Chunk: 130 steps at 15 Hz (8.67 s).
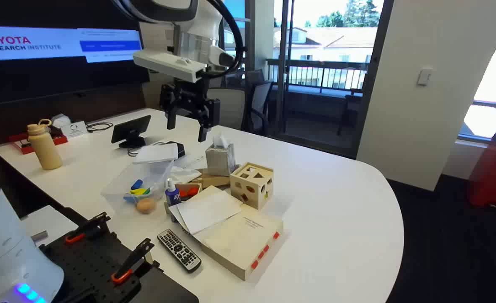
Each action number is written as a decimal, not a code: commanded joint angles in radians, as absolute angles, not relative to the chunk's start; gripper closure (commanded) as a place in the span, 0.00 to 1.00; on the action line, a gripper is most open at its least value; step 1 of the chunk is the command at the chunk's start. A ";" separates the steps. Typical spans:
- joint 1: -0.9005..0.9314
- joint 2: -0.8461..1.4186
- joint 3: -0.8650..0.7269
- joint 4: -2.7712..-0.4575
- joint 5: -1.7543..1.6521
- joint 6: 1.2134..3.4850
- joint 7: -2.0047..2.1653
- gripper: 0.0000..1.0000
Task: Cover the tote completely with the white lid
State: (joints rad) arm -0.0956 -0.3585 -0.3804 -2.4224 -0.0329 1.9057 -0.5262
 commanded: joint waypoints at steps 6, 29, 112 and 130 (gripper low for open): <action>-0.100 -0.332 -0.321 -2.435 0.009 1.960 -0.478 0.00; 0.678 0.471 -0.169 -2.322 -0.242 3.240 0.379 0.00; 0.460 0.681 0.036 -1.917 -0.106 2.393 0.346 0.00; 0.438 0.695 0.057 -1.899 -0.111 2.199 0.351 0.00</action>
